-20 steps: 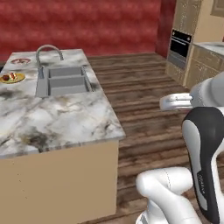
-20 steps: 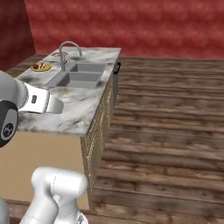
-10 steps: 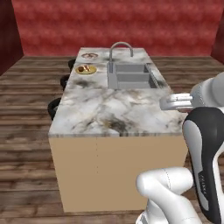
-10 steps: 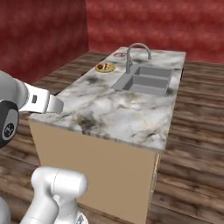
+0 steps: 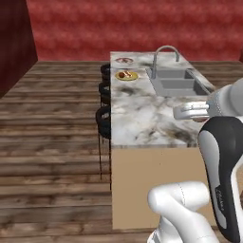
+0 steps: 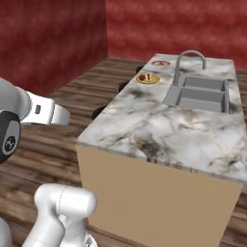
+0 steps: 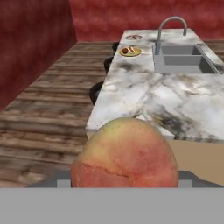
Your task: Pick up the apple and peach from the fridge and place one fruit on each plate on the dining counter.
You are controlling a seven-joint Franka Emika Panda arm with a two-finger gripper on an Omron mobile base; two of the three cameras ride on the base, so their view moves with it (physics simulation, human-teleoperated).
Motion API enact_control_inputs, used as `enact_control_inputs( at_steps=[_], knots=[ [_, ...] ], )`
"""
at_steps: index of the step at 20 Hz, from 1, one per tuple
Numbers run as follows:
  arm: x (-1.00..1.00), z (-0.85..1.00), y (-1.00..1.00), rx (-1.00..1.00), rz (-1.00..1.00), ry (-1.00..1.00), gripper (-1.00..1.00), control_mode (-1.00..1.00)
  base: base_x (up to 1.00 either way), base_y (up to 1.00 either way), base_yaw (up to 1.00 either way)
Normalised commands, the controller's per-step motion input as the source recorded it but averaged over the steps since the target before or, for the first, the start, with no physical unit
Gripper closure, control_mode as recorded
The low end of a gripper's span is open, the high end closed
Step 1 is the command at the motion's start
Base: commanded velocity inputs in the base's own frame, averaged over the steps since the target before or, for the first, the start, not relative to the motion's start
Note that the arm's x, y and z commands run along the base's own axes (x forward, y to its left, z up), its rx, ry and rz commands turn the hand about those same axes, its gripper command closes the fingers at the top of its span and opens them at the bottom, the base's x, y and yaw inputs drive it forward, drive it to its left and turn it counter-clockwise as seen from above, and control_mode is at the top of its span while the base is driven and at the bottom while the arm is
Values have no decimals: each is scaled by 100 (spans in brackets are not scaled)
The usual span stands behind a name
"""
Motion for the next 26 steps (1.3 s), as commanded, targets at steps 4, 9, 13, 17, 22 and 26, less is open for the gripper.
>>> enact_control_inputs(
  at_steps=[4, 9, 13, 17, 22, 26],
  knots=[
    [0, 0, 0, 0, 0, 0, 100, 100, 31, 100, -4],
    [0, 0, 0, 0, 0, 0, 100, 100, 43, 100, -5],
    [0, 0, 0, 0, 0, 0, 100, 100, 89, 100, -12],
    [0, 0, 0, 0, 0, 0, 100, 100, 100, 100, -22],
    [0, 0, 0, 0, 0, 0, 100, 100, 100, 100, -33],
    [0, 0, 0, 0, 0, 0, 100, 100, 100, 100, -45]
  ],
)
